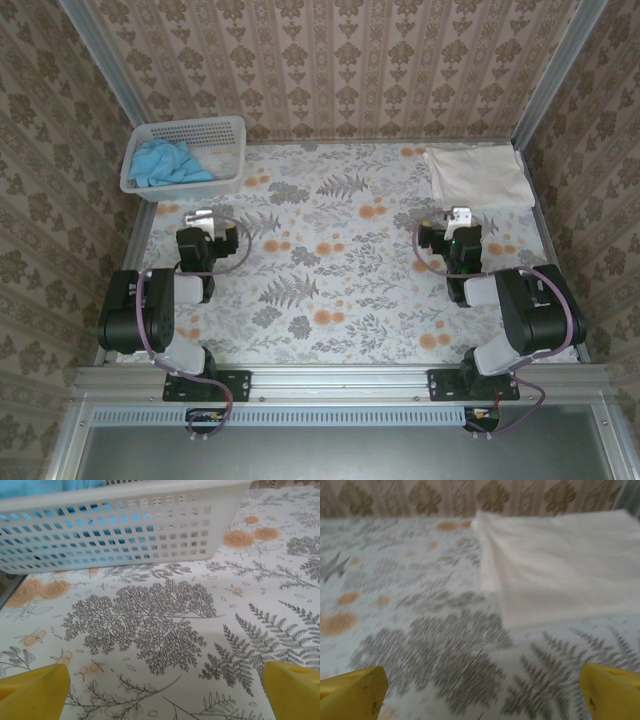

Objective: Fold and stack the t-shirts

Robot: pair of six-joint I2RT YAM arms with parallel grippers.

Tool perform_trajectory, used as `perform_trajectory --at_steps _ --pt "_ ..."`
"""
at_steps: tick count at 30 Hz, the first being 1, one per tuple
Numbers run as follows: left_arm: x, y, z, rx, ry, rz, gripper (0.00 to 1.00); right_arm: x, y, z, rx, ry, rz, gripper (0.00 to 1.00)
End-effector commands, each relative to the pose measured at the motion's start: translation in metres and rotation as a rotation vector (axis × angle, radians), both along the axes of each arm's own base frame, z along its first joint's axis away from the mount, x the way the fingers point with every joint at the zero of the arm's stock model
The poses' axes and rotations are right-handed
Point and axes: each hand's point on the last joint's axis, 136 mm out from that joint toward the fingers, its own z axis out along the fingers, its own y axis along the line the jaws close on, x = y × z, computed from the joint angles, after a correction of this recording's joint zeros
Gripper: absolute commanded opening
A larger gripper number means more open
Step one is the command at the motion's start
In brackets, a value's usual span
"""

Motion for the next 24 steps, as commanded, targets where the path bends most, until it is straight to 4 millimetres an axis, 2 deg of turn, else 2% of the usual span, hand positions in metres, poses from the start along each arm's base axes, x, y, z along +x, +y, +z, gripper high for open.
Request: perform_trajectory --at_steps 1,24 --pt "0.0049 0.0055 0.0088 0.032 -0.024 0.014 1.00 0.0043 -0.0028 0.0000 0.023 0.012 -0.006 1.00" --pt "0.0054 0.0050 0.0088 0.033 -0.021 0.015 1.00 0.0039 0.0004 0.0010 0.005 0.009 -0.002 1.00"
